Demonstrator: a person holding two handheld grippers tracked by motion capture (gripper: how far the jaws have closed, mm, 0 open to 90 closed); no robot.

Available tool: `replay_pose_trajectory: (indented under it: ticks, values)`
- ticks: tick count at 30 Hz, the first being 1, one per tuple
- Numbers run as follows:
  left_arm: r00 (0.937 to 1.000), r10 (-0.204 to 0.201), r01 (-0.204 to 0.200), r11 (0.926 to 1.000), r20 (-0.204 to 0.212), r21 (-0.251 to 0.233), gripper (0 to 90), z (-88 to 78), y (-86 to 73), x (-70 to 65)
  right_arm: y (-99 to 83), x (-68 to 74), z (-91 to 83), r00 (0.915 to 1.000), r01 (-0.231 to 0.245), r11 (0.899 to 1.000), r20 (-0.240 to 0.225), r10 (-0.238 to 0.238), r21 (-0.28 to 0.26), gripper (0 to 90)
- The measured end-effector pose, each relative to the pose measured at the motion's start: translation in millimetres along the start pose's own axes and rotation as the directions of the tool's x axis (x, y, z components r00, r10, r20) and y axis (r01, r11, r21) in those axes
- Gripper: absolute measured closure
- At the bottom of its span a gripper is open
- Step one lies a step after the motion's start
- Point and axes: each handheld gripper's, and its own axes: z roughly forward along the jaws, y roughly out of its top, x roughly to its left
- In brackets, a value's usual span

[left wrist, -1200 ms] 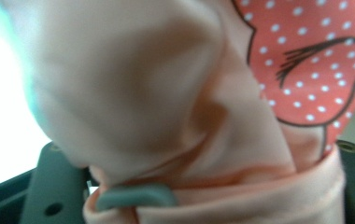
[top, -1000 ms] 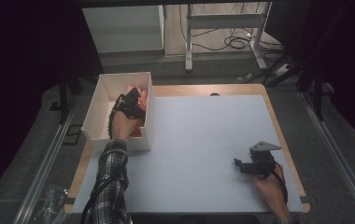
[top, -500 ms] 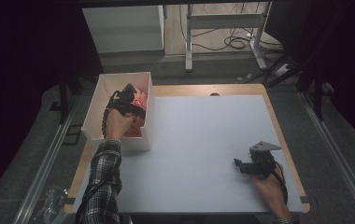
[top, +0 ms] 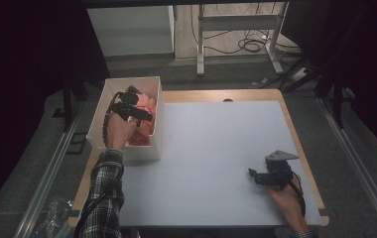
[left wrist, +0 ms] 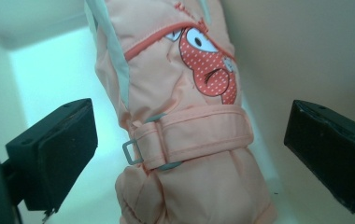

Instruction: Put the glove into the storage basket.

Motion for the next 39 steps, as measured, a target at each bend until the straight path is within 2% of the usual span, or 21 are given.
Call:
replay_pose_trajectory:
  ticks: [11, 19, 25, 31, 39]
  values:
    - [0.9992, 0.040, -0.038, 0.9959, 0.012, -0.082, 0.9, -12.7, -6.9, 1.7, 0.0, 0.1, 0.0, 1.0000, 0.000, 1.000, 0.001, 0.000, 0.000, 20.2]
    - [0.9981, 0.057, -0.054, 0.9917, 0.025, -0.117, 1.0, -18.8, -12.6, 4.0, 0.0, 0.2, 0.0, 1.0000, -0.001, 1.000, 0.000, 0.001, 0.000, 20.2]
    - [0.9970, 0.047, -0.038, 0.9890, 0.062, -0.143, 1.0, -23.9, -19.0, 7.7, 0.0, 0.2, 0.0, 1.0000, 0.000, 1.000, 0.001, 0.000, 0.000, 20.2]
    - [0.9964, 0.045, -0.033, 0.9858, 0.072, -0.164, 0.8, -28.8, -25.0, 10.3, -0.1, 0.2, 0.0, 1.0000, 0.001, 1.000, 0.001, -0.001, -0.001, 20.2]
    - [0.9940, 0.084, -0.066, 0.9736, 0.071, -0.219, 1.0, -38.0, -38.5, 11.4, -0.1, 0.2, -0.1, 1.0000, 0.001, 1.000, 0.001, -0.001, 0.000, 20.2]
